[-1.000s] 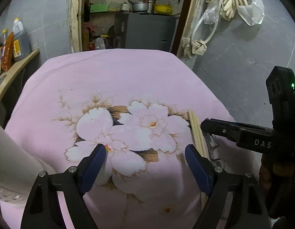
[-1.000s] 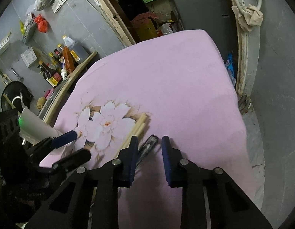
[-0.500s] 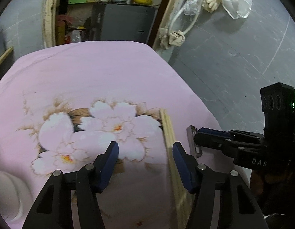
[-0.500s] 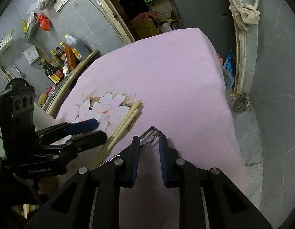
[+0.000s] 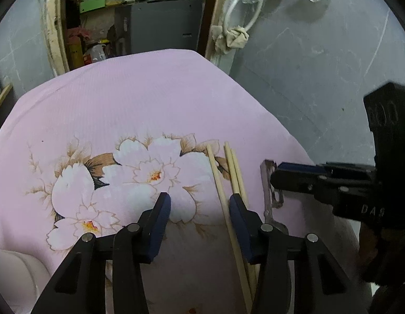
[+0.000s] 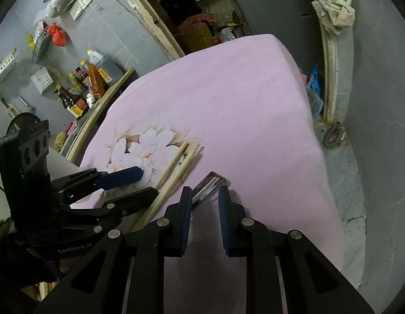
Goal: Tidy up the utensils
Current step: 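Grasp the metal wire tongs with the right tool while the left tool grasps a wooden chopstick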
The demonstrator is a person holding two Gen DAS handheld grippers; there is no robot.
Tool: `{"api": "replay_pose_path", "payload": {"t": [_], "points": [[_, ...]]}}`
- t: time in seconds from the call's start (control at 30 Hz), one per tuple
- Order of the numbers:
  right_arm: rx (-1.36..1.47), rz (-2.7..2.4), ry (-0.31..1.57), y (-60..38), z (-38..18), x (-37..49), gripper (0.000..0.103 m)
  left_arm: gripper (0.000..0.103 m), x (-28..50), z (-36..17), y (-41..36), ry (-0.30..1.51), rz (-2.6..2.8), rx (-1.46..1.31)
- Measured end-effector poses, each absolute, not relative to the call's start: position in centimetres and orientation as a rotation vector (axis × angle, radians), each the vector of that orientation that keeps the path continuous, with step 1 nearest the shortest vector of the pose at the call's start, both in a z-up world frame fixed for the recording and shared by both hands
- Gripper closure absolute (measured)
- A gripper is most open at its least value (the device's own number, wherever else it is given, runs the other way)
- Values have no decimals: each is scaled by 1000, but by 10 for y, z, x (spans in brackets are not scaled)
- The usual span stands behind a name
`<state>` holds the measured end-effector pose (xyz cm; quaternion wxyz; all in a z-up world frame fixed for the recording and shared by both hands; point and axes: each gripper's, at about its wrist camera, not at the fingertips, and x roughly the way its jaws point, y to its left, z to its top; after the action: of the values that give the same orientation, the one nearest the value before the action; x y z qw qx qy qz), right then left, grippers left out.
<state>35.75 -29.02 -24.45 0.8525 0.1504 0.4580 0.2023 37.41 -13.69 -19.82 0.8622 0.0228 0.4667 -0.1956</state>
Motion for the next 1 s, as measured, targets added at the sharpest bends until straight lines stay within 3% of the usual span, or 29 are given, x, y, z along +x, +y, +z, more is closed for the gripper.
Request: {"api": "replay_pose_path", "payload": {"t": [0.1,0.23,0.33,0.43,1.0], "points": [[349,435,962,-293,-247,358,86,60,374,-199,-137,982,-427,54],[348,435,963,-295,-249,358,86,76,374,-198,-137,996,-458,30],[351,434,964,-296,-250,358,86,80,373,-198,-144,993,-453,67],[352,430,970,-296,-249,358,86,94,375,-197,-152,1000,-453,90],[295,461,1018,-256,-246,380,83,97,352,-194,-114,1023,-260,1]]}}
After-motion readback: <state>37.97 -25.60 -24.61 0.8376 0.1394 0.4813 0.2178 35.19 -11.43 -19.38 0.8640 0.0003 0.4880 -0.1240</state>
